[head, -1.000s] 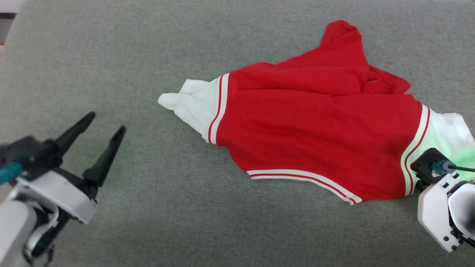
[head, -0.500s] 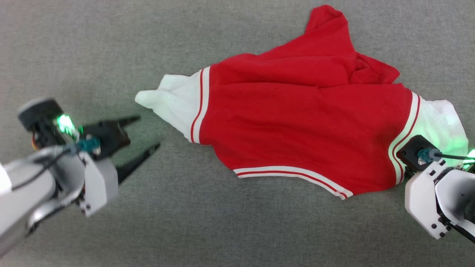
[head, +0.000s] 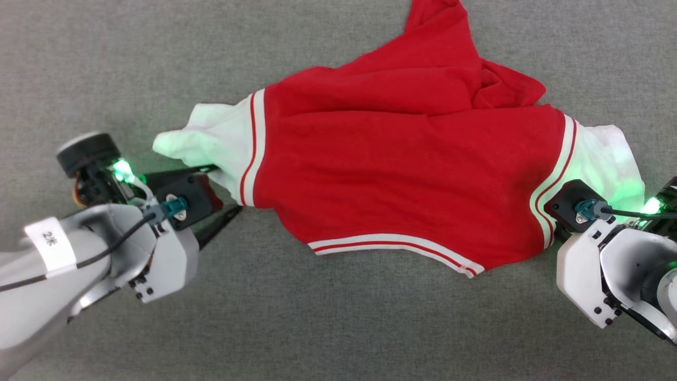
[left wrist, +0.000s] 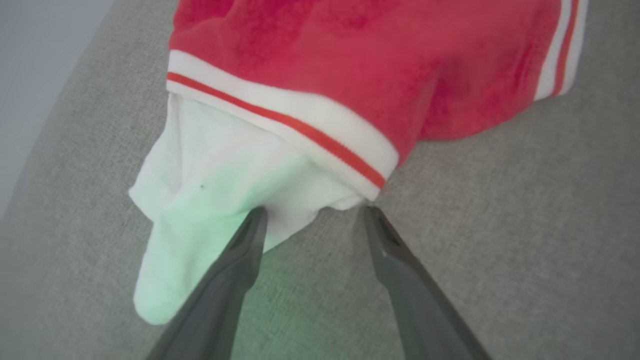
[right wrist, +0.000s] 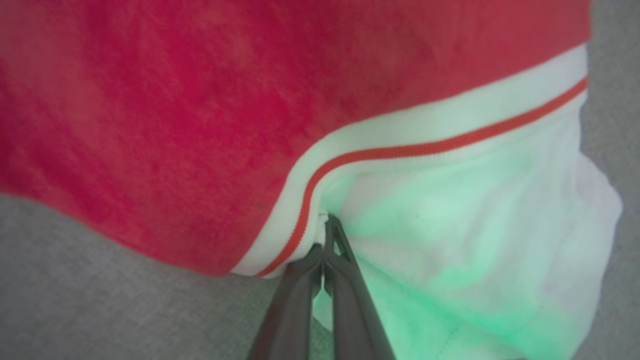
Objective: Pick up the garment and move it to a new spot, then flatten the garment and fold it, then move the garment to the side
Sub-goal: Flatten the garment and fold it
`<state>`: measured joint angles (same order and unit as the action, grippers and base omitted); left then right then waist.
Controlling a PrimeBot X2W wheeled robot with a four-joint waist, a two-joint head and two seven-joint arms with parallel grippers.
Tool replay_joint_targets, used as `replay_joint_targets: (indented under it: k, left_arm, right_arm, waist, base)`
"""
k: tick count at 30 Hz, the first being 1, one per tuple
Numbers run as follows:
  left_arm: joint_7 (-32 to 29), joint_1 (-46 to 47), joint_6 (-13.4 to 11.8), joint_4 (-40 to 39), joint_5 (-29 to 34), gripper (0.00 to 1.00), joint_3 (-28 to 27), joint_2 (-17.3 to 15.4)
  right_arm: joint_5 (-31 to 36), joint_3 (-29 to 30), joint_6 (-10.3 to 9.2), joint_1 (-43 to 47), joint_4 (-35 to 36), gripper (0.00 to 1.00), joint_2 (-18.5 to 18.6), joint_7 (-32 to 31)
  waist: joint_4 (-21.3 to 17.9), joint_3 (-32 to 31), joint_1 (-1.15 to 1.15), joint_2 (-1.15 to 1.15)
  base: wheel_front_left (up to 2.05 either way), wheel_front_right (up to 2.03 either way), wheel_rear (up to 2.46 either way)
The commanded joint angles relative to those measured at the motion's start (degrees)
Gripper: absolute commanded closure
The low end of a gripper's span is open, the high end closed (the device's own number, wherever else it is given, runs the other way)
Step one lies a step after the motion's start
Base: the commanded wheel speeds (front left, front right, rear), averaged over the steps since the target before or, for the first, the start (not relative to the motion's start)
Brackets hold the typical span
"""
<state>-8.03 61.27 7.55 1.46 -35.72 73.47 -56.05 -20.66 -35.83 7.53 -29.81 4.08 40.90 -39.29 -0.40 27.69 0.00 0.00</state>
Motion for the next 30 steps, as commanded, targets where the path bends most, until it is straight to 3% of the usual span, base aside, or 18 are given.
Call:
replay_joint_targets:
  k: [1,13,15,17,24,30]
  left_arm:
    - [0.3,0.5,-0.1,0.7,1.1,0.00,-0.1,0.0]
    - [4.6,1.9,-0.1,7.5,0.1,0.00,0.0,2.9]
    - [4.7,1.9,-0.1,8.1,-1.1,0.55,0.0,3.4]
    - [4.8,2.1,-0.1,8.6,-1.9,0.97,0.0,3.8]
    - [7.6,2.5,-0.1,10.7,-6.7,1.00,-0.1,4.0]
    - [14.4,2.9,-0.1,12.4,-16.8,1.00,-0.1,2.8]
  right_arm:
    - [0.4,-2.5,-0.08,1.9,-4.0,1.00,-1.7,-0.7]
    - [0.6,-3.1,-0.07,1.1,-5.6,1.00,-3.4,0.1]
    - [0.6,-2.9,-0.07,1.0,-5.7,1.00,-3.4,0.1]
    - [0.6,-2.7,-0.08,1.1,-5.8,1.00,-3.5,0.2]
    - [0.0,0.0,-0.08,1.5,-5.3,1.00,-4.2,2.4]
    - [0.3,8.0,-0.10,2.9,-2.0,1.00,-4.1,6.3]
  waist:
    - [-0.4,0.3,0.00,0.00]
    - [-0.7,0.9,0.00,0.00]
    - [-0.7,1.0,0.00,0.00]
    - [-0.7,1.1,0.00,0.00]
    - [-0.9,0.0,0.00,0.00]
    - [-0.6,-2.2,0.00,0.00]
  base:
    - [0.00,0.00,0.00]
    - [0.00,0.00,0.00]
    - [0.00,0.00,0.00]
    - [0.00,0.00,0.00]
    - [0.00,0.00,0.00]
    - [0.00,0.00,0.00]
